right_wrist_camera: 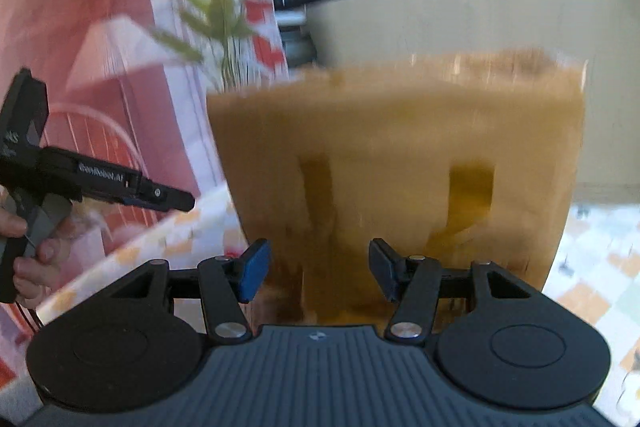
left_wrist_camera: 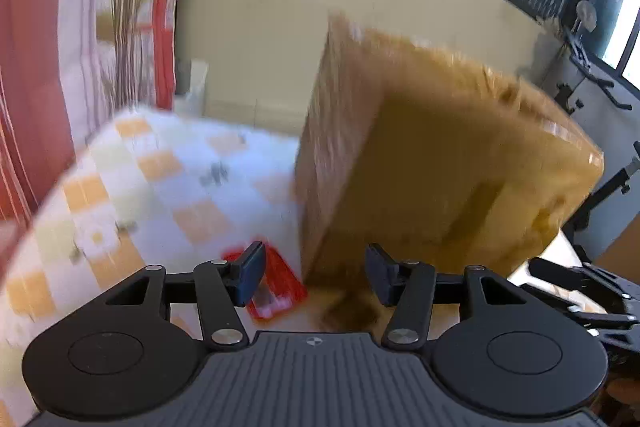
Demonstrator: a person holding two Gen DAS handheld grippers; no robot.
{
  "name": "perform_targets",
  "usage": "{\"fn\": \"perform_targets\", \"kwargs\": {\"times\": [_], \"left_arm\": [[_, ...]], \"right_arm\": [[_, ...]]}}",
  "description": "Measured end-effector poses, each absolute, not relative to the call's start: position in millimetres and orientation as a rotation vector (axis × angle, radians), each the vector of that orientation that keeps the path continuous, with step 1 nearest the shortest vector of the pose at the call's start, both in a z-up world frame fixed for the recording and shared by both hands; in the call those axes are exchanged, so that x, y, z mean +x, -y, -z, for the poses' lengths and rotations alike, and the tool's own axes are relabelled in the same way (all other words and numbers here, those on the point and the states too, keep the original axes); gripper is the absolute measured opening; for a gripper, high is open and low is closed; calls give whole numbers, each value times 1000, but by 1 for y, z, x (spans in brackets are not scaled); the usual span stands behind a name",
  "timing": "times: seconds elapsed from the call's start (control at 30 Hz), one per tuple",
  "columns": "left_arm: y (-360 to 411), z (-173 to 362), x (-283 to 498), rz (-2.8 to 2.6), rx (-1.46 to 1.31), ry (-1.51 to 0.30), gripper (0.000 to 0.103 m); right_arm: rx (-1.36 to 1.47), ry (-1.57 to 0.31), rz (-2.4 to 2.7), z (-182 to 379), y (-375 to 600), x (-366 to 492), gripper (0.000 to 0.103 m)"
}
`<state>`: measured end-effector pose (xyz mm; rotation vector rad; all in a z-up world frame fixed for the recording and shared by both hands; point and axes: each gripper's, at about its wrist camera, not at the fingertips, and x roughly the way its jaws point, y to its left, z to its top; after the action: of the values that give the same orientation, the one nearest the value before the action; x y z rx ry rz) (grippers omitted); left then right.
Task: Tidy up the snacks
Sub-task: 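Move both open tools back toward the remaining snacks on the table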
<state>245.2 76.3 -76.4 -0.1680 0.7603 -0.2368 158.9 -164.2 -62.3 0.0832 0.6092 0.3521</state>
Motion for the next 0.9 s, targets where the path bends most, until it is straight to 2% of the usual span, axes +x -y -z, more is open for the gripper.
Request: {"fn": "perform_targets", "kwargs": {"times": [0.33,0.53,0.67,0.9], "left_arm": [[-63,122,228,236,-190,-876,57],[-57,130,236,233,-166,-878,57],[-45,140,251,260,-99,-875,57],[-15,154,267,380,78,-860,57]], "right_arm": [[-11,-842,-446,128,130,165,58],[-50,-885,-467,142,123,166,58],[-47,-887,-439,146,127,164,50],[10,-871,-284,144,170,152,50]]}}
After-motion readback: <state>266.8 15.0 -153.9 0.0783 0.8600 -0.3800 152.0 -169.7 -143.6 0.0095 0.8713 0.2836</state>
